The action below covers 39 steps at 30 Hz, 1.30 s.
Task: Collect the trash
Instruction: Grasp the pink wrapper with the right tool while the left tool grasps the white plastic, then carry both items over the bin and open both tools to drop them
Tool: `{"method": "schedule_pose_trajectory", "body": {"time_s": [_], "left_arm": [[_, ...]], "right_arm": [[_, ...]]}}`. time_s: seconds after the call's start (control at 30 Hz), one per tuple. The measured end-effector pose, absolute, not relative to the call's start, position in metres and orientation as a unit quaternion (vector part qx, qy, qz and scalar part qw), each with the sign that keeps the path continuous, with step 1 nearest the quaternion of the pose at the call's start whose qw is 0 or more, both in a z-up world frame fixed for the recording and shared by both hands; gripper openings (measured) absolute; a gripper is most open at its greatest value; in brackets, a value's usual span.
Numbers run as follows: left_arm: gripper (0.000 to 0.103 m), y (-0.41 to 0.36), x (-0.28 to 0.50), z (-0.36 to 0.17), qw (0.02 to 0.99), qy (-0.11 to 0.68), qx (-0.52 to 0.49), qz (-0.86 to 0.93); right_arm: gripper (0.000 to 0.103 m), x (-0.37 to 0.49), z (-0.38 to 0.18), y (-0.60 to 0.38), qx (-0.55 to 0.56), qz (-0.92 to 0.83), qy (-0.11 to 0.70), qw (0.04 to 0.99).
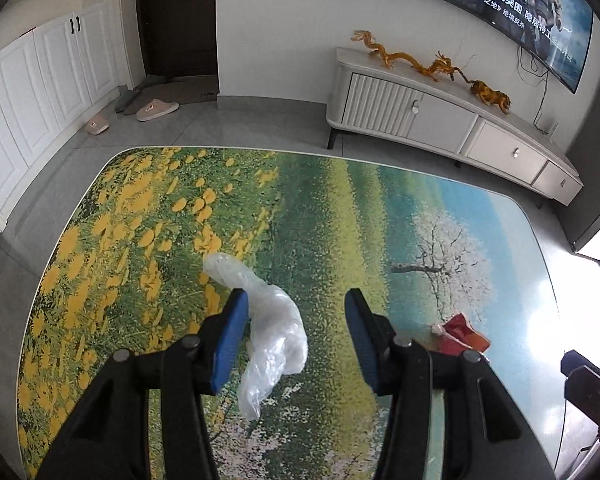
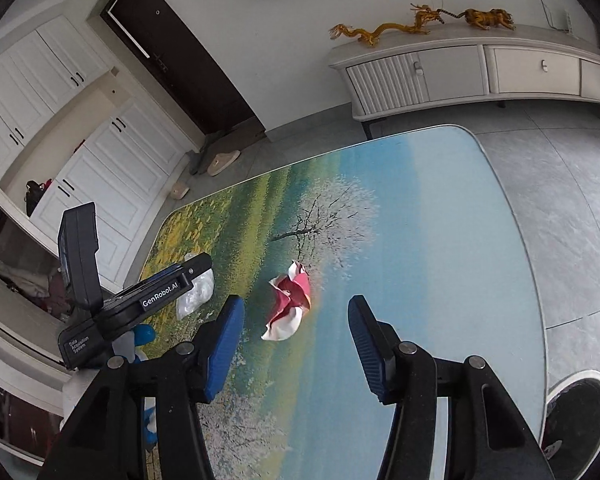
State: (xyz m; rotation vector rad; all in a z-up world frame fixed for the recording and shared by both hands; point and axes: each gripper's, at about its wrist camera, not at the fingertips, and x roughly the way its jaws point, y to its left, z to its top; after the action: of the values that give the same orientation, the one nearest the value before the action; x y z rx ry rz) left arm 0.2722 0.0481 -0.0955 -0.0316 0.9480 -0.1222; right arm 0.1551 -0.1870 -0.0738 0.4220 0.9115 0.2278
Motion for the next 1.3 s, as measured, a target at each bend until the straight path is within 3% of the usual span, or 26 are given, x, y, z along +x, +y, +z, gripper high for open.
{"method": "schedule_pose_trajectory", "body": {"time_s": [0.47, 0.57, 0.63, 0.73, 1.3], "left_arm": [[0.047, 0.052, 0.281, -0.122, 0.878, 0.474, -0.023, -0.068], [0.038, 0.05, 0.28, -0.123, 0.877, 0.474, -0.019, -0.071], [0.029, 0.048, 0.28, -0.123, 0.878, 0.474, -0.015, -0.07], [0.026, 0.047, 0.276, -0.123, 0.876, 0.474, -0.02, -0.08], [0.024, 0.029, 0.183, -0.096, 0.885, 0.444, -0.031, -0.136]], "right_arm": [[0.051, 0.198, -0.116, -0.153, 0.164, 0.103, 0.48, 0.856], [0.043, 0.2, -0.124, -0.15, 0.154, 0.1, 0.485, 0.855], [0.029, 0.198, -0.128, -0.149, 0.151, 0.103, 0.486, 0.855], [0.026, 0.191, -0.128, -0.151, 0.15, 0.109, 0.48, 0.857], [0.025, 0.086, -0.091, -0.19, 0.15, 0.092, 0.419, 0.891]]}}
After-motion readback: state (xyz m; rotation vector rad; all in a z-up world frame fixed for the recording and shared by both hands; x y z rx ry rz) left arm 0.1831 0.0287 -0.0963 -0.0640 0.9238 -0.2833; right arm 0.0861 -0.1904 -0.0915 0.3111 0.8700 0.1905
